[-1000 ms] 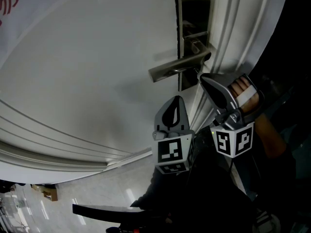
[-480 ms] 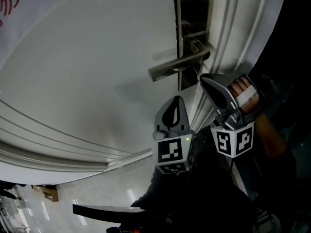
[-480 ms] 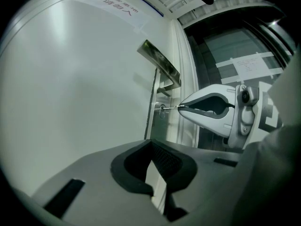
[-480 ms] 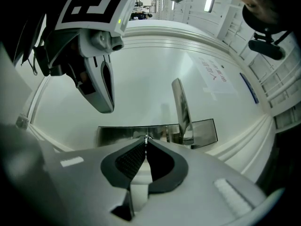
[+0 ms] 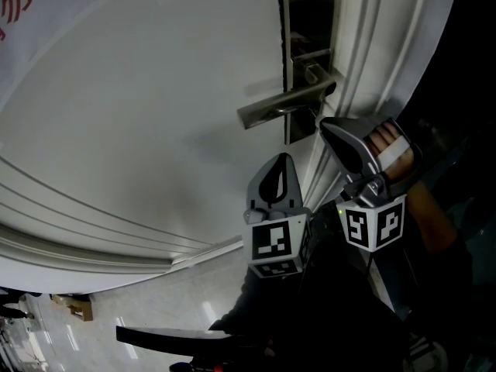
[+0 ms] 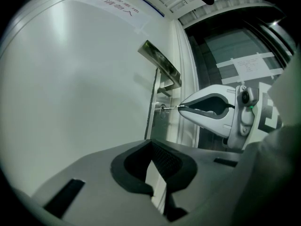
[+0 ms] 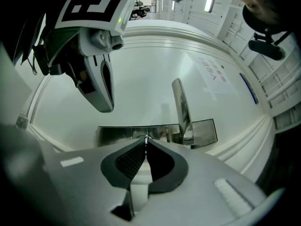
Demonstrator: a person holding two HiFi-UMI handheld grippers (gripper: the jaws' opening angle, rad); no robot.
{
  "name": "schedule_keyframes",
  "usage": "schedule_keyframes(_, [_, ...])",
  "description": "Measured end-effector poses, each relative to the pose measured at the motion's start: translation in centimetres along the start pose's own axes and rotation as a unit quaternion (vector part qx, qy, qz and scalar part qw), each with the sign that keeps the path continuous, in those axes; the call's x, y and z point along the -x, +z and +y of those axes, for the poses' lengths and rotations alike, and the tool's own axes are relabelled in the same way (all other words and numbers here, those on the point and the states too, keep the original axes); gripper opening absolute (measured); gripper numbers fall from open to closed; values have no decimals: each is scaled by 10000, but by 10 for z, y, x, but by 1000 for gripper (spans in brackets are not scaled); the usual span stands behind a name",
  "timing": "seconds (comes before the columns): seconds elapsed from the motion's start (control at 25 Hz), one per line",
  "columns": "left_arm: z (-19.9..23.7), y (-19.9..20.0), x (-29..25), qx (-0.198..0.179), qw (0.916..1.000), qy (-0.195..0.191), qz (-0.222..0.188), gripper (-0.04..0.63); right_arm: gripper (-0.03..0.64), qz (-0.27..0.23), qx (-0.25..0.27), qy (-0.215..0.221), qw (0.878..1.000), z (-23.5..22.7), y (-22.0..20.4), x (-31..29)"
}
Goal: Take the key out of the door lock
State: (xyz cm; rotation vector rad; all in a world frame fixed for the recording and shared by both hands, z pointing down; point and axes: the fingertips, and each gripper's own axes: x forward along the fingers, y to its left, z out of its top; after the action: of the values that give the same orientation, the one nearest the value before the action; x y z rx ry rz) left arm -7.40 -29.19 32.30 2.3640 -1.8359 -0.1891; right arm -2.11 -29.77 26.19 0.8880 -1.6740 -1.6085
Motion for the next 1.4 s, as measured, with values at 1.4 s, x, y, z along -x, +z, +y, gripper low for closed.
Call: schedule_keyframes(1.4, [1,-3,-1,-39,10000,32,18,0,12,-21,53,-9,10000,1,1,3])
